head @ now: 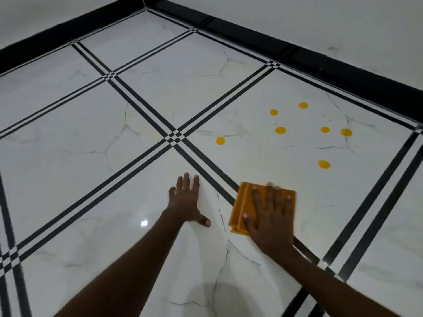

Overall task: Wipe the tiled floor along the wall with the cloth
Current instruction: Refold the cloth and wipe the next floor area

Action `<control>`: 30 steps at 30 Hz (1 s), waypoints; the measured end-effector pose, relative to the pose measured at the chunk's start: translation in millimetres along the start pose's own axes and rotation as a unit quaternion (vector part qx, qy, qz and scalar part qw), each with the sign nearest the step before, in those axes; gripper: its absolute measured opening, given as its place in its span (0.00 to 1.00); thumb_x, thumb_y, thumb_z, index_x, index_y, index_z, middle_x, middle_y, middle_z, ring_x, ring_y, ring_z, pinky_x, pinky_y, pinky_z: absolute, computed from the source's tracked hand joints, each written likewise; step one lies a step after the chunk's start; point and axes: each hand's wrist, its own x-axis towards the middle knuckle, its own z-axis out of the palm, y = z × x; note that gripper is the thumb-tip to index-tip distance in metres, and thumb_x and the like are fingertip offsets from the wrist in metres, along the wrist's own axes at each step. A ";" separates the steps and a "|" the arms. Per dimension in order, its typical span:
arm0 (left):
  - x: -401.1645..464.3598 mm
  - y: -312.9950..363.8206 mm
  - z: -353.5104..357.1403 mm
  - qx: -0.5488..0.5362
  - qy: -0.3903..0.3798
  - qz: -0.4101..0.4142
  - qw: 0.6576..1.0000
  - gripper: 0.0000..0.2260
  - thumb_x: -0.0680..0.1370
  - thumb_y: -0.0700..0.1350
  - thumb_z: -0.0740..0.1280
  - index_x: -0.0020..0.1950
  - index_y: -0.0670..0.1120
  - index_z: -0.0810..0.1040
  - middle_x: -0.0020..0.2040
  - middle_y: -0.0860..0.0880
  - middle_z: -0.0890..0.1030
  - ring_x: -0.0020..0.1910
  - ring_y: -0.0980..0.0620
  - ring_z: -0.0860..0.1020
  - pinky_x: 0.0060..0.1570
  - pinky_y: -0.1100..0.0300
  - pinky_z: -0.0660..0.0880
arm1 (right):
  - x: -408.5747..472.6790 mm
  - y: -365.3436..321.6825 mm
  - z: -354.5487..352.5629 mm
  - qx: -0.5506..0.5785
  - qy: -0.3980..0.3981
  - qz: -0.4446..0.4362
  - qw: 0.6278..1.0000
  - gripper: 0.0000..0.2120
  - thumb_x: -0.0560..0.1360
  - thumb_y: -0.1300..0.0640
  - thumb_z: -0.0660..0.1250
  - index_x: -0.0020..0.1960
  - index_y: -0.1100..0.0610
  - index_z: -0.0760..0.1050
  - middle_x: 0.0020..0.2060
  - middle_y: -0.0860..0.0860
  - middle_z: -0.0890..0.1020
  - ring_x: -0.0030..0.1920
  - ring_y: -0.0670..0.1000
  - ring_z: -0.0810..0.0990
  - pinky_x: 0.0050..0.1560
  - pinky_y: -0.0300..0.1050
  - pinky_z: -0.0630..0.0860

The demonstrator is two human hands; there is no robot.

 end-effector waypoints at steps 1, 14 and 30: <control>5.7 -1.2 -5.3 0.001 0.006 0.000 1.000 0.68 0.61 0.69 0.77 0.80 0.45 0.34 0.80 0.39 0.34 0.79 0.37 0.35 0.76 0.37 0.46 | 14.5 -10.1 4.0 -0.004 -0.012 -0.073 0.997 0.39 0.79 0.33 0.53 0.83 0.52 0.54 0.81 0.62 0.57 0.80 0.66 0.57 0.79 0.68 0.49; 45.4 -17.4 -21.6 0.022 0.018 0.030 0.999 0.69 0.59 0.69 0.78 0.81 0.44 0.34 0.80 0.38 0.35 0.80 0.37 0.37 0.77 0.38 0.47 | 53.2 5.2 1.9 -0.030 -0.021 -0.126 0.991 0.38 0.79 0.33 0.53 0.84 0.50 0.53 0.82 0.61 0.56 0.81 0.65 0.56 0.79 0.67 0.48; 47.6 -16.5 -15.0 -0.008 0.027 0.021 0.999 0.66 0.63 0.64 0.79 0.80 0.43 0.34 0.79 0.38 0.32 0.79 0.37 0.34 0.77 0.37 0.44 | 217.5 -51.2 23.0 0.048 -0.014 0.121 0.991 0.40 0.76 0.34 0.49 0.81 0.56 0.60 0.79 0.66 0.60 0.80 0.69 0.57 0.77 0.72 0.50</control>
